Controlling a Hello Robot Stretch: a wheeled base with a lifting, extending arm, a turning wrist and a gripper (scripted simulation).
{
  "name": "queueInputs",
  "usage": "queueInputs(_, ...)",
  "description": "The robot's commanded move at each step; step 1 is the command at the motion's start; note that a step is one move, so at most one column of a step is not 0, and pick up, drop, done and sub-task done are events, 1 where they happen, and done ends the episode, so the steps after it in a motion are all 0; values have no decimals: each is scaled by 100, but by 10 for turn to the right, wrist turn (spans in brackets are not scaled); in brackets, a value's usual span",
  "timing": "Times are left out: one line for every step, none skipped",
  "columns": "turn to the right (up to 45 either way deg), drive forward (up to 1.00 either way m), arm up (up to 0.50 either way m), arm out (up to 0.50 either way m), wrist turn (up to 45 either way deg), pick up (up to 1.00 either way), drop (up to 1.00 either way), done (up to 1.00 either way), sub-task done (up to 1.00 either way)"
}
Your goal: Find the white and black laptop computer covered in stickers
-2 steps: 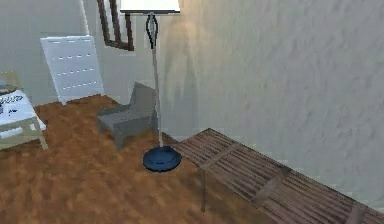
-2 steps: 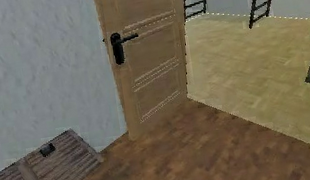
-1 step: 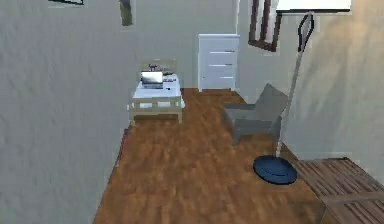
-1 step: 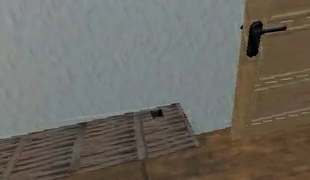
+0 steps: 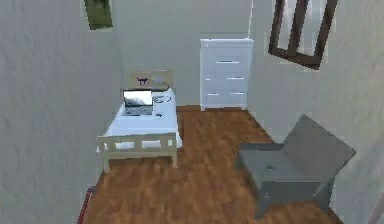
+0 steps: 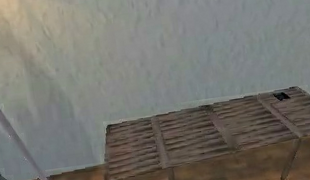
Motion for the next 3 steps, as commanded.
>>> queueInputs(0, 100, 0, 0, 0, 0, 0, 0, 0)
queueInputs(-150, 0, 0, 0, 0, 0, 0, 0, 0)
queueInputs(0, 10, 0, 0, 0, 0, 0, 0, 0)
